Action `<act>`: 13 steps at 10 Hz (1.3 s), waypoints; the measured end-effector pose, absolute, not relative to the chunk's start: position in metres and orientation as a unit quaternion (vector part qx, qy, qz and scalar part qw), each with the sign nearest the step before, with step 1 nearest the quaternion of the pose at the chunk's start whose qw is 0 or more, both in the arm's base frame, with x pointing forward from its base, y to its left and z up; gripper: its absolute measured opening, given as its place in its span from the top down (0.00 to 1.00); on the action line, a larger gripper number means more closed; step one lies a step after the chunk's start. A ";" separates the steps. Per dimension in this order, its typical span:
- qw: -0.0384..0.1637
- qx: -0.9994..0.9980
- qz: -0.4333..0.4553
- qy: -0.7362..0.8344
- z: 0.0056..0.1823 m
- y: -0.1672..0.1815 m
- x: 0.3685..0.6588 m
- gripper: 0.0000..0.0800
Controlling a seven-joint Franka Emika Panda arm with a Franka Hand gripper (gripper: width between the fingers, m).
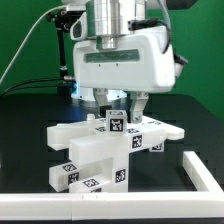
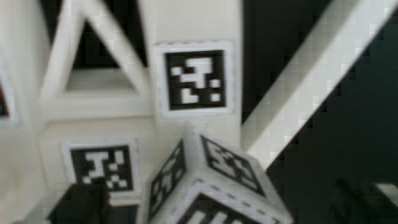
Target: Assemble chair
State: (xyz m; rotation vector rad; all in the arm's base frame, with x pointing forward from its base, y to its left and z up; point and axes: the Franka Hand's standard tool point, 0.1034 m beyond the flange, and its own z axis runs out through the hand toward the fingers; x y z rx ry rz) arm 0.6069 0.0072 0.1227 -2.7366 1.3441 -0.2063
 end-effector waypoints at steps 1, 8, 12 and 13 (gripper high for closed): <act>0.039 -0.923 -0.069 0.376 0.122 0.009 0.606 0.20; -0.009 -0.995 -0.075 0.064 0.123 -0.004 0.612 0.19; -0.003 -0.987 -0.075 0.139 0.123 -0.004 0.612 0.65; 0.000 -0.983 -0.075 0.170 0.123 -0.004 0.611 0.65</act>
Offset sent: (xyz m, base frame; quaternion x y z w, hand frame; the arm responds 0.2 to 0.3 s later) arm 0.0000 0.0000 0.0000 0.0000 0.0000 -0.1938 0.9810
